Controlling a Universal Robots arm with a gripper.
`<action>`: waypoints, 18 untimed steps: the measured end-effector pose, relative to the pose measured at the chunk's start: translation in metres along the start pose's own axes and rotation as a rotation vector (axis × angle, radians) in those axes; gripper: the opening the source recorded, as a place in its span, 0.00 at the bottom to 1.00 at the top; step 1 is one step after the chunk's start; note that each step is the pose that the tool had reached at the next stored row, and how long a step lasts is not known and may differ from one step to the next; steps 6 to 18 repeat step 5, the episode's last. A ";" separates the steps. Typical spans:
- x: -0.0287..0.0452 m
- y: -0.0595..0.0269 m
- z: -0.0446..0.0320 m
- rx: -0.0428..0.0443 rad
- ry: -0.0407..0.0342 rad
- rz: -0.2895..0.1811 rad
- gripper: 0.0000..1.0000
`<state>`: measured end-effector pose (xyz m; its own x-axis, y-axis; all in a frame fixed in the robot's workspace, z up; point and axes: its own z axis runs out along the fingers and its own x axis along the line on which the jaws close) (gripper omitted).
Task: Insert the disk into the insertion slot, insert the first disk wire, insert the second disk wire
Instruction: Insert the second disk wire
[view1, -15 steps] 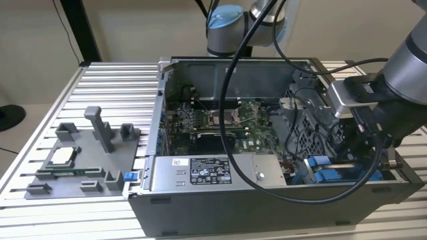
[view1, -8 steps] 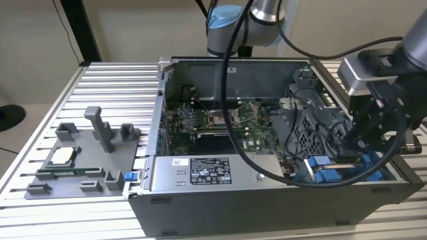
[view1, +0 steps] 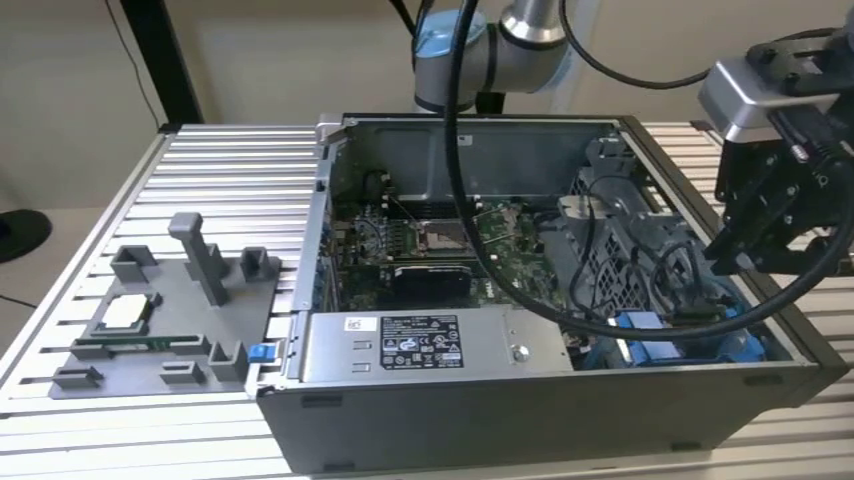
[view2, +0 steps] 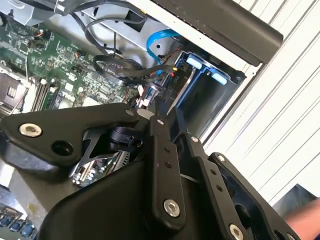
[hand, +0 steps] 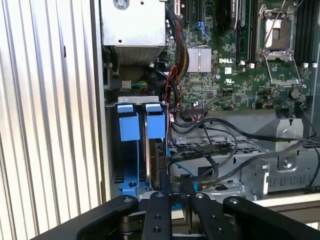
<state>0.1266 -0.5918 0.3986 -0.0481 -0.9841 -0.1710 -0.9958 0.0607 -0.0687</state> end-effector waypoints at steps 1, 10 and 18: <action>0.0000 0.0000 0.0000 0.0000 -0.0001 0.000 1.00; -0.0001 0.0000 -0.0004 0.0000 0.0001 0.000 1.00; -0.0001 0.0000 -0.0004 0.0000 0.0001 0.000 1.00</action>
